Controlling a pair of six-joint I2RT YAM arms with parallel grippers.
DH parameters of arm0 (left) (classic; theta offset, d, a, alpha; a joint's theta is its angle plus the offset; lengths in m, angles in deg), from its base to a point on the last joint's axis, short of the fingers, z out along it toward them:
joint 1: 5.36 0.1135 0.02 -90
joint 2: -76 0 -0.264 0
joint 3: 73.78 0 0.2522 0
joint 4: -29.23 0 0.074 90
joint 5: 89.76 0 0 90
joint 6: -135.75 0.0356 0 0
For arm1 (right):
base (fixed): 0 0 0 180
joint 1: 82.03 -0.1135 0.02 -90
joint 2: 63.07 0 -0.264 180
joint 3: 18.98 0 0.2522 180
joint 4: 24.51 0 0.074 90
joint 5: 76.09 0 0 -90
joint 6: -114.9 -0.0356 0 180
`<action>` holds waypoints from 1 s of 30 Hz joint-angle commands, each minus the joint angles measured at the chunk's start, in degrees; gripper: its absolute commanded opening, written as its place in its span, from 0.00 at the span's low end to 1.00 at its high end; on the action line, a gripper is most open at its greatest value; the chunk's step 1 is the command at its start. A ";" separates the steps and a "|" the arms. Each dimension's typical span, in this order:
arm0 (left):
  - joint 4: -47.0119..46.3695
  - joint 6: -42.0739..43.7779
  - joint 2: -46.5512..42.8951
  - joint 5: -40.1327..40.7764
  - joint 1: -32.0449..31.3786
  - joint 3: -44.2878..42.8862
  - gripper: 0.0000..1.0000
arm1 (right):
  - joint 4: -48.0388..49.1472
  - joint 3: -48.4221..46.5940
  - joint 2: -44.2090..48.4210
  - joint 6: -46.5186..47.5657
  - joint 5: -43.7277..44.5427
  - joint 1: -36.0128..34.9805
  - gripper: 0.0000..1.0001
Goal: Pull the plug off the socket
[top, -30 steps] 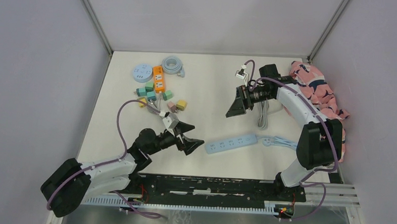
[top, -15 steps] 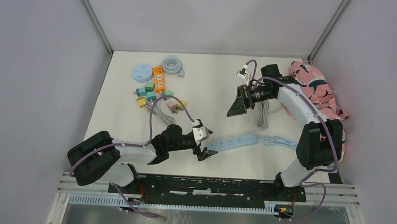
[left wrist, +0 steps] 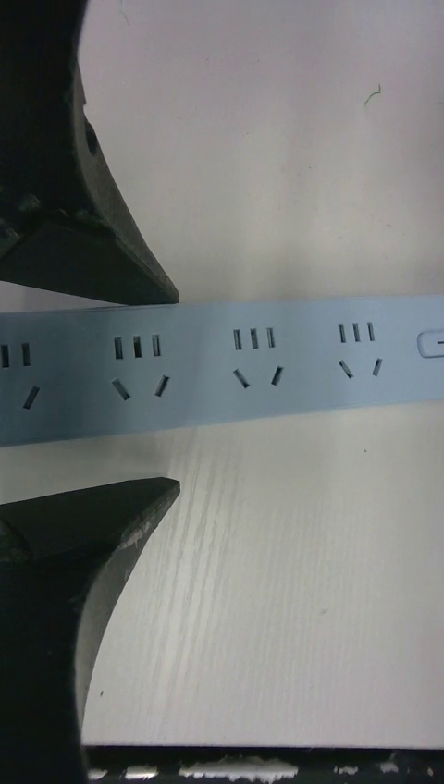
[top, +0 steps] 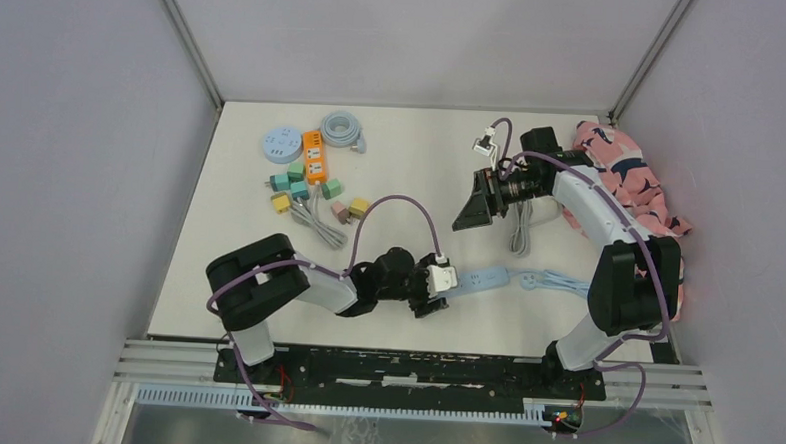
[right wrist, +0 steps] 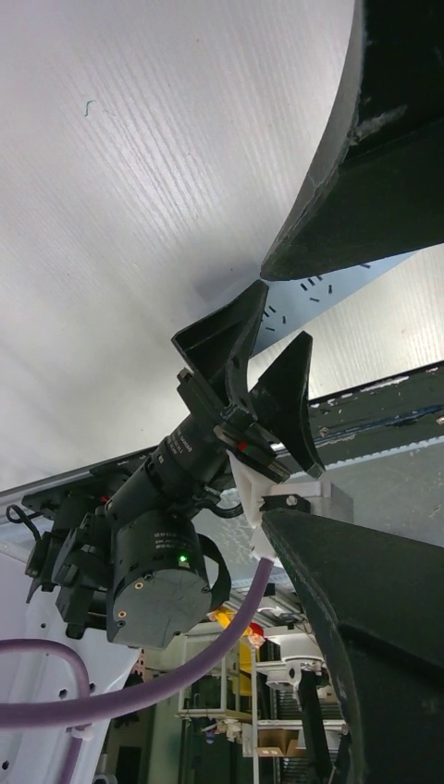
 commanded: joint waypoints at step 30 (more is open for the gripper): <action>14.08 -24.39 -21.56 28.80 15.58 0.88 0.03 | -1.71 -2.87 3.13 2.60 -3.38 3.37 1.00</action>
